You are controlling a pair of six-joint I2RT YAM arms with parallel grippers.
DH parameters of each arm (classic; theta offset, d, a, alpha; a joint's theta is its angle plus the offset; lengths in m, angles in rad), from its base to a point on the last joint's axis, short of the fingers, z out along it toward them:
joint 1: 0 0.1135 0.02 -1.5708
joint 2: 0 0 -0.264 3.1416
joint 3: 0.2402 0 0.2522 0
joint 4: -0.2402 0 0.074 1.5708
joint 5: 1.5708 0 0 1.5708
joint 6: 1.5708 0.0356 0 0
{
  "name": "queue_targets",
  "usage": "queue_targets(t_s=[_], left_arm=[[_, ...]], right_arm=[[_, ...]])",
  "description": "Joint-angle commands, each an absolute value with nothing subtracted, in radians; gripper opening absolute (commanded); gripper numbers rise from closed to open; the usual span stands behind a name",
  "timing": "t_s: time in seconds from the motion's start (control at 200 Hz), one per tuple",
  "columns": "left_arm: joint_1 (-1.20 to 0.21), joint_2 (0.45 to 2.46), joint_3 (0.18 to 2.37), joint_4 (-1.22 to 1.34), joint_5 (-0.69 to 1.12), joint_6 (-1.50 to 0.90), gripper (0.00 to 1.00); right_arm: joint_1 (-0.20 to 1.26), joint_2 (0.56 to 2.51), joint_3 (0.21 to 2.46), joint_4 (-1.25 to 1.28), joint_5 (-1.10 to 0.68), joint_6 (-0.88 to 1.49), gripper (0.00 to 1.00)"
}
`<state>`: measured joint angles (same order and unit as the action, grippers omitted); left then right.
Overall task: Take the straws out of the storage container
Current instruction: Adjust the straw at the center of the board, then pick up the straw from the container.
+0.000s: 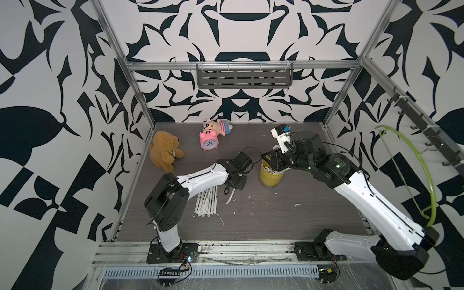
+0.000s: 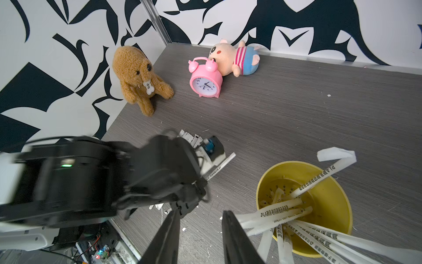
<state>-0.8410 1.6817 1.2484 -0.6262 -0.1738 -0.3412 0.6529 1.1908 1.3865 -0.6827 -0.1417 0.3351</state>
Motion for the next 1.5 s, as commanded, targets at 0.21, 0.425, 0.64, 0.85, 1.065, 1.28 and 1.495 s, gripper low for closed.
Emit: queue_targets(t_s=[0.21,0.425,0.64,0.85,1.065,1.28,1.495], left_arm=[[-0.695,1.422,1.058,-0.740,-0.180,-0.397,0.04],[-0.566,1.379,0.897,-0.626,-0.096,-0.399,0.04],[-0.526,1.446,0.854,-0.594,-0.106,-0.391,0.06],[-0.523,1.476,0.854,-0.578,-0.092,-0.381,0.18],[-0.523,1.475,0.860,-0.582,-0.087,-0.386,0.28],[-0.524,1.390,0.881,-0.577,-0.086,-0.403,0.28],[-0.535,1.239,0.954,-0.568,-0.089,-0.399,0.28]], right_arm=[[0.783,1.297,1.440,-0.597,-0.157,0.363,0.35],[0.839,1.387,1.482,-0.577,-0.172,0.370,0.35],[0.850,1.396,1.482,-0.577,-0.154,0.373,0.36],[0.850,1.383,1.488,-0.610,-0.107,0.360,0.38],[0.848,1.362,1.540,-0.707,0.049,0.311,0.40],[0.701,1.287,1.542,-0.831,0.143,0.291,0.40],[0.469,1.268,1.474,-0.885,0.071,0.312,0.40]])
